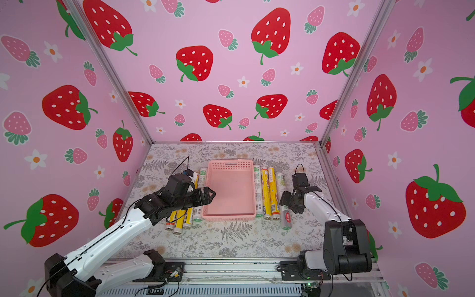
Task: Put the plastic wrap into the basket
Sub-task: Pick up the plastic wrap from the center of the board.
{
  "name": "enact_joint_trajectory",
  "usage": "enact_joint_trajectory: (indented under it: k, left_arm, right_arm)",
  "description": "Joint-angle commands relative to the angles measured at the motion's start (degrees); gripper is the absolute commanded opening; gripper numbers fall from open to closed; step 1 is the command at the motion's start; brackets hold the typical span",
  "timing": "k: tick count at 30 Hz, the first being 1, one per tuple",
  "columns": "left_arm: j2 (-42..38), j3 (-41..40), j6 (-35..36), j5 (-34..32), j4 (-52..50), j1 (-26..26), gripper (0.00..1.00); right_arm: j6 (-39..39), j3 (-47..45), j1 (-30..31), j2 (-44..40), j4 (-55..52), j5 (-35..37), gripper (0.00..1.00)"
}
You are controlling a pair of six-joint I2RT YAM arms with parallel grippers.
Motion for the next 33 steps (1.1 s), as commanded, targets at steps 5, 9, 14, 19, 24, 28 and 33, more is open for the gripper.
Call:
enact_joint_trajectory:
  k: [5, 9, 14, 19, 24, 28, 33]
  left_arm:
    - [0.70, 0.88, 0.46, -2.01, 0.47, -1.52, 0.98]
    - [1.30, 0.39, 0.45, -2.77, 0.77, -2.20, 0.98]
    - [2.55, 0.94, 0.76, -3.24, 0.85, -2.79, 0.98]
    - [3.23, 1.44, 0.92, -3.71, 1.84, -3.54, 0.98]
    - [3.05, 1.78, 0.46, -3.21, 3.51, -4.00, 0.98]
    - [3.04, 2.55, 0.11, -3.36, 3.65, -4.35, 0.97]
    - [2.75, 2.97, 0.11, -3.53, 3.38, -5.02, 0.97]
  right_arm:
    - [-0.13, 2.30, 0.25, 4.20, 1.78, 1.18, 0.72]
    - [0.41, 3.57, 0.28, 7.12, 1.81, 2.06, 0.67]
    - [1.53, 3.11, 0.22, 7.85, 2.33, 5.29, 0.65]
    - [1.63, 3.80, 0.29, 9.46, 1.72, 6.60, 0.60]
    - [1.54, 4.98, 0.29, 11.67, 0.91, 8.18, 0.47]
    - [1.38, 5.73, 0.23, 12.66, 0.11, 9.31, 0.42]
    - [1.10, 7.15, 0.42, 13.32, -2.26, 12.34, 0.46]
